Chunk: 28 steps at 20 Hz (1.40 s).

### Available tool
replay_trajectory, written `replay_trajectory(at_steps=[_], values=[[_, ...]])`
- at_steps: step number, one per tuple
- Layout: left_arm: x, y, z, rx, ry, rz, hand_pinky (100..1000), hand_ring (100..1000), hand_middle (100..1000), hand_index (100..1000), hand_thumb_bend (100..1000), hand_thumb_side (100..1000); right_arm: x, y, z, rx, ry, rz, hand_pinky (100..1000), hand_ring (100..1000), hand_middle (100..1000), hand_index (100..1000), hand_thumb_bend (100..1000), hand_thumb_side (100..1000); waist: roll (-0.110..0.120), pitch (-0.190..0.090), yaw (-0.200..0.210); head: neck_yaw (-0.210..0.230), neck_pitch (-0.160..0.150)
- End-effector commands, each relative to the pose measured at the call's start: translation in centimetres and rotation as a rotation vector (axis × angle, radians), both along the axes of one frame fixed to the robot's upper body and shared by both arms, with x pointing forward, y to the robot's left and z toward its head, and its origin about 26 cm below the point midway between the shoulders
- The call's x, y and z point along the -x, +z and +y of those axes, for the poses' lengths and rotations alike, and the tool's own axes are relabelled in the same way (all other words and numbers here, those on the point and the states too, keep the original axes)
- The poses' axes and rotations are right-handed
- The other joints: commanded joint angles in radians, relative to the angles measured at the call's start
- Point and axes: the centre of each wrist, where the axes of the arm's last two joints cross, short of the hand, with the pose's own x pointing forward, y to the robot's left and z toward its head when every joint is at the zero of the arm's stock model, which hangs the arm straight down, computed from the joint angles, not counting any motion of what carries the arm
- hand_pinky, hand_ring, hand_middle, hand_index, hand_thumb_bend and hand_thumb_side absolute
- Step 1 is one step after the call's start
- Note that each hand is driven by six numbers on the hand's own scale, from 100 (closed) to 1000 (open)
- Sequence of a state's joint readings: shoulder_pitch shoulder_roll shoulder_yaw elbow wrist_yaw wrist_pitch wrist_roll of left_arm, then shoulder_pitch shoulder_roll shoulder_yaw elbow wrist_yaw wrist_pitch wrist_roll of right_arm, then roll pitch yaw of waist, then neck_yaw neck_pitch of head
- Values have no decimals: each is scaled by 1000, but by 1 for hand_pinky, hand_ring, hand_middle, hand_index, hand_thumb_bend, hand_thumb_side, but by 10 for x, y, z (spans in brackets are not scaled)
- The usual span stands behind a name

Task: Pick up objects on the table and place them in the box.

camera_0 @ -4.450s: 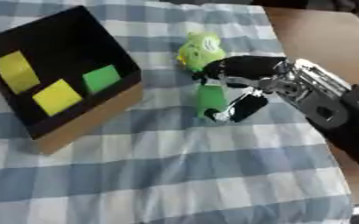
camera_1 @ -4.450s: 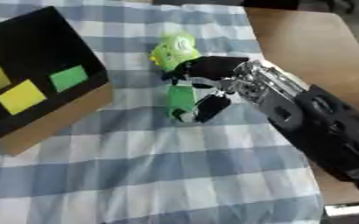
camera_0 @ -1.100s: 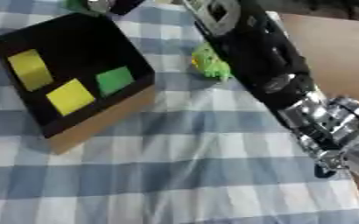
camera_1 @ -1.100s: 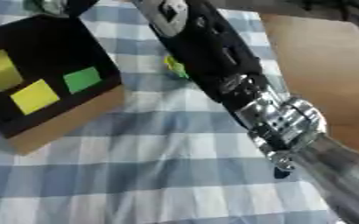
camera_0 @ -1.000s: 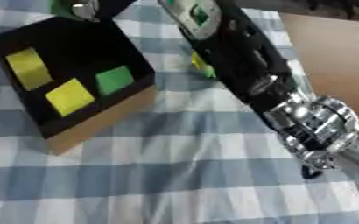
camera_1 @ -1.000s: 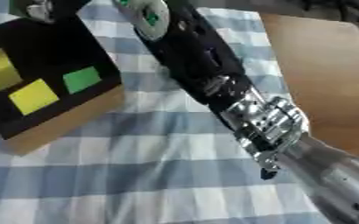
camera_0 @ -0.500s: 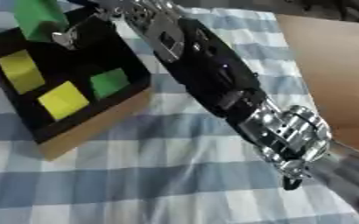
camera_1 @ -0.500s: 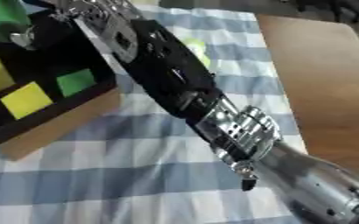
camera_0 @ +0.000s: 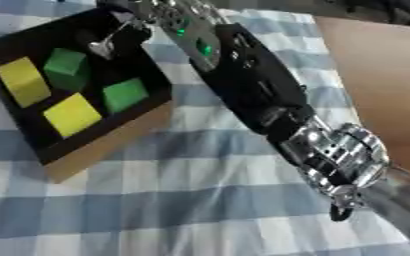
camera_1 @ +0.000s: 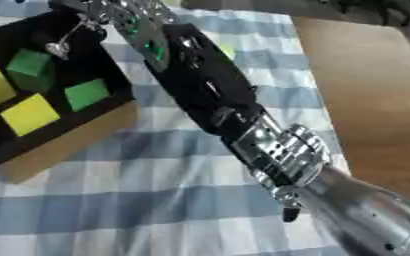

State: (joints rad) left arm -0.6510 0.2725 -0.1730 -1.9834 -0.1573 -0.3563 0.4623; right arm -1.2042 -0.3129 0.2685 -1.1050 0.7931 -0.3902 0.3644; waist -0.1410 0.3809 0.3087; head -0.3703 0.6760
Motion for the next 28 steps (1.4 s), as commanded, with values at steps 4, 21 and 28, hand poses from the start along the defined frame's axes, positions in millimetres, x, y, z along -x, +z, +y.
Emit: replay_trajectory(at_steps=[4, 21, 28], values=[[2, 1, 17, -4, 84, 4, 760, 893, 772, 808, 578, 598, 22, 30, -42, 3, 12, -108, 943, 958, 806, 954, 100, 211, 6, -33, -37, 69, 12], [1, -12, 35, 18, 208, 71, 757, 905, 780, 808, 569, 609, 80, -4, -176, 68, -214, 71, 936, 966, 816, 947, 100, 397, 33, -38, -93, 140, 26], [1, -14, 36, 21, 218, 85, 757, 909, 783, 808, 565, 614, 79, -24, -201, 99, -290, 174, 942, 976, 825, 955, 100, 422, 40, -37, -98, 139, 22]])
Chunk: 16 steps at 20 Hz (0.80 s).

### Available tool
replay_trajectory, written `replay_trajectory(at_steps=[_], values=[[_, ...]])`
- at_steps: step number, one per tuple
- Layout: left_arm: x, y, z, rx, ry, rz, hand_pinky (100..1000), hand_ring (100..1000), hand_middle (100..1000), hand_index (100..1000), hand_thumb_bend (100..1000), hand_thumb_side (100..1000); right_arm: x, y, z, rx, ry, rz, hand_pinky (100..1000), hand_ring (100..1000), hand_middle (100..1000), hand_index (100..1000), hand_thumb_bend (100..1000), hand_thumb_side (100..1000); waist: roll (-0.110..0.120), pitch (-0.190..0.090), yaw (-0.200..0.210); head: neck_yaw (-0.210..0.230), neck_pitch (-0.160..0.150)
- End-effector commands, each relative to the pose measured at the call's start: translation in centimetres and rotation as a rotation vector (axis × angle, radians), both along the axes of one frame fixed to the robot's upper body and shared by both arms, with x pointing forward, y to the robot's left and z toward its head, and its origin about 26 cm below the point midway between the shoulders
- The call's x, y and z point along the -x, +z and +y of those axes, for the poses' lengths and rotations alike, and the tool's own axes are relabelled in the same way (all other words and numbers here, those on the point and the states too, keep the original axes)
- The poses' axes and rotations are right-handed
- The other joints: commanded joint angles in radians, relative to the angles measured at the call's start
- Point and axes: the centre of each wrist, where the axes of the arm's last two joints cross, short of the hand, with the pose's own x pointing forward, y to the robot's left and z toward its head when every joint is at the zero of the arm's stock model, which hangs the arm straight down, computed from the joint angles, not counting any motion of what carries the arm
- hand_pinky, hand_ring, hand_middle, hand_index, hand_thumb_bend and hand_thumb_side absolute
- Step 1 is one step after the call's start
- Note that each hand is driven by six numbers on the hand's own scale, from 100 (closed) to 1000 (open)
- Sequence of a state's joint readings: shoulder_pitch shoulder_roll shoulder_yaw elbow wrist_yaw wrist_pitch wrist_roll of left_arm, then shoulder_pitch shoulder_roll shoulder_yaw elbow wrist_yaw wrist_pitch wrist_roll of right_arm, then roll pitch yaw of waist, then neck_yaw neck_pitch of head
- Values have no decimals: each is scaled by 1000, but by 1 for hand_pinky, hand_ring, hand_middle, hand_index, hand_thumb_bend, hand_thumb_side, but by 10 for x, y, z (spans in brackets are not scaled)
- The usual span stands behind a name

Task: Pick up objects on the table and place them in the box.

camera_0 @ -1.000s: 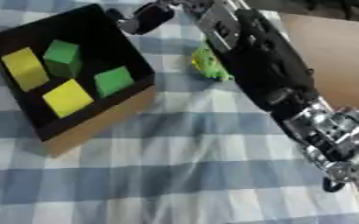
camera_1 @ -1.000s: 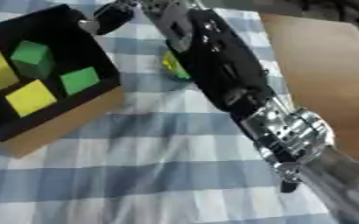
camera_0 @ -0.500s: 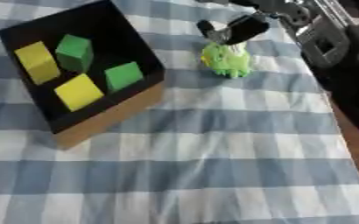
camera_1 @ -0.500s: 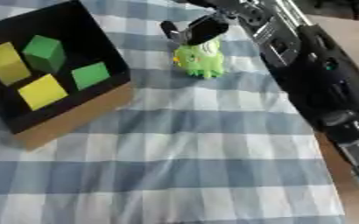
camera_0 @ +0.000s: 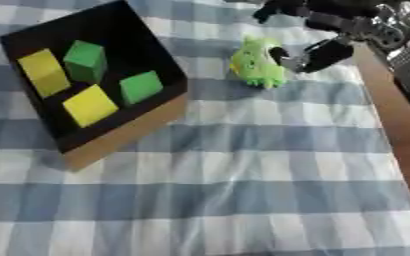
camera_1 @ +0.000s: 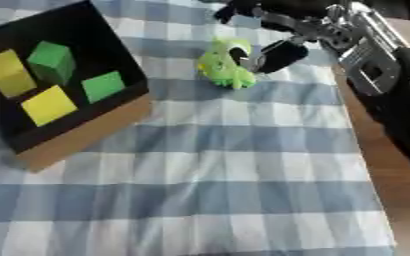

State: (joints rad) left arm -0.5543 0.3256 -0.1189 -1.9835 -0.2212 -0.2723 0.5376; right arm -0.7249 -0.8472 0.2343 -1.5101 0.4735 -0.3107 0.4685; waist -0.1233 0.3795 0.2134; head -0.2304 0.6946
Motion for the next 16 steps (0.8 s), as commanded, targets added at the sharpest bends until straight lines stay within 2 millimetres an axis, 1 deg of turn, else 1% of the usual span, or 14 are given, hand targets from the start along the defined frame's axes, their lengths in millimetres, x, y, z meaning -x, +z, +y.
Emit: replay_trajectory(at_steps=[1, 5, 7, 8, 10, 13, 16], values=[[3, 6, 4, -11, 12, -19, 757, 909, 783, 808, 565, 614, 2, 12, -16, 22, -44, -10, 942, 977, 825, 955, 100, 423, 23, -36, -2, -2, 3], [3, 5, 3, -11, 12, -11, 756, 911, 784, 808, 563, 616, -7, 4, -24, 21, -78, 3, 944, 981, 830, 961, 100, 431, 26, -34, -2, -6, 3], [3, 5, 3, -12, 10, -8, 756, 911, 785, 808, 562, 617, -11, 1, -28, 24, -94, -2, 948, 989, 845, 977, 142, 410, 27, -34, -2, -7, 3], [3, 5, 3, -13, 9, -7, 756, 912, 785, 808, 561, 618, -13, 0, -29, 29, -105, -4, 953, 995, 858, 987, 211, 392, 28, -33, -2, -8, 4], [3, 5, 2, -14, 8, -5, 756, 913, 785, 808, 561, 619, -17, -3, -32, 40, -125, -12, 955, 995, 855, 990, 235, 393, 28, -33, 0, -8, 4], [3, 5, 2, -15, 6, -2, 756, 913, 786, 808, 561, 619, -22, -6, -34, 46, -151, -25, 955, 993, 851, 990, 250, 382, 28, -32, 1, -8, 2], [3, 5, 2, -16, 5, 2, 756, 914, 786, 808, 561, 620, -26, -8, -34, 48, -160, -35, 957, 994, 854, 992, 253, 391, 29, -32, 2, -8, 2]])
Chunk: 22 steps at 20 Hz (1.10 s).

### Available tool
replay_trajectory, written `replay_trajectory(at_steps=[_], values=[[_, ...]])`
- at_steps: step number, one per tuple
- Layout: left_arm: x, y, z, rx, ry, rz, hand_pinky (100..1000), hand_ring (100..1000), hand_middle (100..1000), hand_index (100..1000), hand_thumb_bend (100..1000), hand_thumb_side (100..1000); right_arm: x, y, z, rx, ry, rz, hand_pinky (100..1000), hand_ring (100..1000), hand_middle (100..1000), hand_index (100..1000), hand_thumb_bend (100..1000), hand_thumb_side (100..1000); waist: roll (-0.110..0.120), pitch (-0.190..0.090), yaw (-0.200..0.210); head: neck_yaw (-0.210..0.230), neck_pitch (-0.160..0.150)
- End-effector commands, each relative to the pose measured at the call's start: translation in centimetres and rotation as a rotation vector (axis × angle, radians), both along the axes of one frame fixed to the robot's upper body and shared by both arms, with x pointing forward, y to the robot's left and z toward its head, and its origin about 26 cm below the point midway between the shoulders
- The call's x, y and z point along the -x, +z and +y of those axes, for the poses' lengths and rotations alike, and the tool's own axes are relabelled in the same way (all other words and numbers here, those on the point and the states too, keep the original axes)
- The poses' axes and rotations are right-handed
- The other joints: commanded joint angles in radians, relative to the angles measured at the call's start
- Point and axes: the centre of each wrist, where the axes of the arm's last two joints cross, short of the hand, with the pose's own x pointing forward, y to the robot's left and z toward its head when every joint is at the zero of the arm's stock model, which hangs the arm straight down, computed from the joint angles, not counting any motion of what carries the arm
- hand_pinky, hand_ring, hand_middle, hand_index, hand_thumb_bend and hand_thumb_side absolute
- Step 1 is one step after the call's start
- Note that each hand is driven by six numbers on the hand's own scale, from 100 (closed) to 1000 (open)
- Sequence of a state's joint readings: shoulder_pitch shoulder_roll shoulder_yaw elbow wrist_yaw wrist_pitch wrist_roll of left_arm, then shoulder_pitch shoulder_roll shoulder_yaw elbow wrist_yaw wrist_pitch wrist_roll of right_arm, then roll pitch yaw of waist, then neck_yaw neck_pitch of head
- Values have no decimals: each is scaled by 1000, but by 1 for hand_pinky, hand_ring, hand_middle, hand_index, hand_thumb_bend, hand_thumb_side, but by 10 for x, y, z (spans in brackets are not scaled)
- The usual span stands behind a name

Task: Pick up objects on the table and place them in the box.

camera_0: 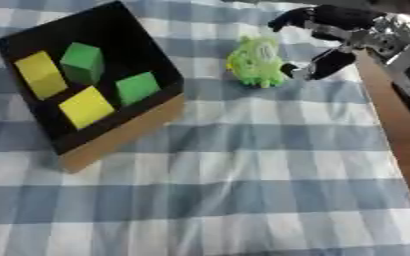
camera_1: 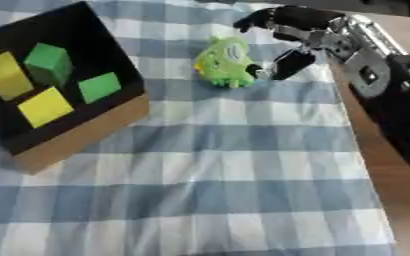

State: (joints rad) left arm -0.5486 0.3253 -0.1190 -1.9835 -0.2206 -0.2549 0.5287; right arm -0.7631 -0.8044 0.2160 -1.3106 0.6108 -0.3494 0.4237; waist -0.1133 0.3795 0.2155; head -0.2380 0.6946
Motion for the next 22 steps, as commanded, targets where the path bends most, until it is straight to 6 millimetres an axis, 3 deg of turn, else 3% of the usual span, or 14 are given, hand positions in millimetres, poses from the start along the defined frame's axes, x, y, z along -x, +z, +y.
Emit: replay_trajectory(at_steps=[1, 9, 13, 22], values=[[3, 6, 1, -10, -3, -20, 756, 914, 786, 808, 561, 620, -1, 13, -6, 16, -24, -48, 958, 994, 856, 992, 261, 387, 19, -31, 0, -1, 3], [3, 7, 0, -11, -9, -19, 756, 914, 787, 808, 559, 621, -10, 13, 3, 21, -9, -52, 959, 993, 855, 989, 226, 428, 18, -30, 4, -2, 2], [3, 7, -1, -12, -14, -18, 756, 914, 787, 808, 560, 620, -15, 11, 9, 37, 0, -40, 959, 996, 863, 992, 249, 458, 18, -29, 8, -3, 1], [3, 9, -3, -7, -24, -26, 756, 913, 787, 808, 559, 619, -31, -12, 10, 109, -23, 40, 964, 1000, 876, 995, 240, 554, 17, -25, 17, -3, 0]])
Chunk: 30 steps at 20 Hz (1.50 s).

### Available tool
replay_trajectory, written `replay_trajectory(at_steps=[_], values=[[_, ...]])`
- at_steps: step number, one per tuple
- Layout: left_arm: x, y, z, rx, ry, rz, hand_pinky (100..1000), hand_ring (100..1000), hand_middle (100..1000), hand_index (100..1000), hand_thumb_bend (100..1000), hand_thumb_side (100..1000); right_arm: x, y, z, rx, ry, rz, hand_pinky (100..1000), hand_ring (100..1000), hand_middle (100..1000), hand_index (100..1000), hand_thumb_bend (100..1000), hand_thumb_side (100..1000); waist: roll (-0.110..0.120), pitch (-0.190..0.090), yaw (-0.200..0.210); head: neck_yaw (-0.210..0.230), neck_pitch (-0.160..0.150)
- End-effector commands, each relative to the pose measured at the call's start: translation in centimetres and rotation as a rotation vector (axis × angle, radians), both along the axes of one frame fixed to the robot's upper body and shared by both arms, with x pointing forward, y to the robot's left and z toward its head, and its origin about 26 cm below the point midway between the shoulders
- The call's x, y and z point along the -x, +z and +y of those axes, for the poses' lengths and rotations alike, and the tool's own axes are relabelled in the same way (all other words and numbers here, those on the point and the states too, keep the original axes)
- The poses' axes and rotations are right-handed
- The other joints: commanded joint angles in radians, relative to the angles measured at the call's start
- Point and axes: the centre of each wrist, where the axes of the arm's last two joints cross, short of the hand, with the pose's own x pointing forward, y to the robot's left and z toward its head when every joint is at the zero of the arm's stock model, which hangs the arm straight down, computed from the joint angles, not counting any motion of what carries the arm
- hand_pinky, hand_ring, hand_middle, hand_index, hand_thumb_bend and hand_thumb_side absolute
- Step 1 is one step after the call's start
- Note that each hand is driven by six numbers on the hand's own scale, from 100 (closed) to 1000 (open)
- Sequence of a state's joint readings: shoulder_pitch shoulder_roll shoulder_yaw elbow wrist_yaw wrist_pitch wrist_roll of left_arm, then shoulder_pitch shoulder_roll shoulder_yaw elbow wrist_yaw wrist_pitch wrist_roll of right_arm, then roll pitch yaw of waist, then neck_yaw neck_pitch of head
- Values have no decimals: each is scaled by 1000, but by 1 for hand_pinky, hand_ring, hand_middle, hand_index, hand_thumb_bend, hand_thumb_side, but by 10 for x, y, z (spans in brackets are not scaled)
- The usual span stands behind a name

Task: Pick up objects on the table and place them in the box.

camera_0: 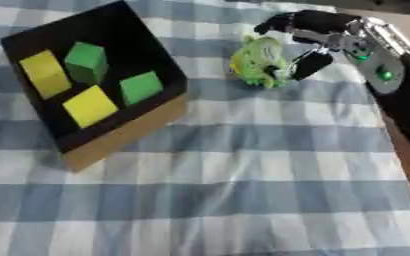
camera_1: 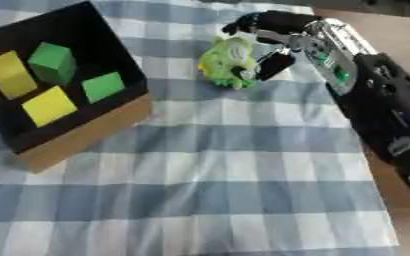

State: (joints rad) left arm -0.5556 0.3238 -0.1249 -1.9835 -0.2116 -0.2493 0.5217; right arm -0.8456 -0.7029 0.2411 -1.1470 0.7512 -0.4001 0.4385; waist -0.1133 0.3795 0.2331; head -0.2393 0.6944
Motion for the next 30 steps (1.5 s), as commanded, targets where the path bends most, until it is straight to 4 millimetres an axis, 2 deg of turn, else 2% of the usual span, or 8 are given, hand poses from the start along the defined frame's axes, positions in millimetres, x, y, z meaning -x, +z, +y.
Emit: replay_trajectory(at_steps=[1, 4, 7, 12, 16, 23, 27, 30], values=[[3, 8, -1, -4, -11, -31, 756, 913, 787, 808, 559, 619, -3, 7, -6, 34, -11, -7, 966, 1000, 877, 995, 231, 571, 17, -25, 0, -2, 1], [3, 8, -1, -3, -12, -31, 756, 913, 787, 808, 559, 618, -5, 0, -5, 55, -4, 22, 968, 1000, 882, 999, 268, 568, 17, -24, 2, -3, 1], [3, 8, -1, -3, -14, -31, 756, 914, 787, 808, 559, 619, -6, -6, -5, 75, -1, 45, 969, 1000, 889, 1000, 225, 614, 18, -22, 3, -4, 0], [3, 8, -2, -1, -15, -30, 756, 914, 787, 809, 557, 620, -9, -10, -4, 63, -6, 50, 965, 1000, 861, 982, 208, 568, 19, -22, 5, -6, -1], [3, 8, -2, -2, -15, -29, 756, 914, 787, 809, 557, 620, -9, -9, -2, 12, -6, 24, 951, 978, 783, 909, 100, 468, 18, -22, 4, -4, 1], [3, 8, -1, -8, -11, -26, 757, 914, 788, 809, 557, 620, -2, 3, 0, -15, -3, -12, 937, 960, 727, 858, 100, 383, 16, -27, -1, -1, 5], [3, 7, 0, -11, -7, -21, 757, 913, 788, 809, 557, 620, 2, 15, 1, -34, -9, -68, 912, 913, 641, 785, 111, 200, 14, -32, -6, 2, 6], [3, 6, 1, -14, -4, -19, 757, 913, 788, 809, 558, 619, 9, 30, 3, -58, 6, -127, 908, 907, 642, 786, 133, 136, 13, -36, -10, 3, 9]])
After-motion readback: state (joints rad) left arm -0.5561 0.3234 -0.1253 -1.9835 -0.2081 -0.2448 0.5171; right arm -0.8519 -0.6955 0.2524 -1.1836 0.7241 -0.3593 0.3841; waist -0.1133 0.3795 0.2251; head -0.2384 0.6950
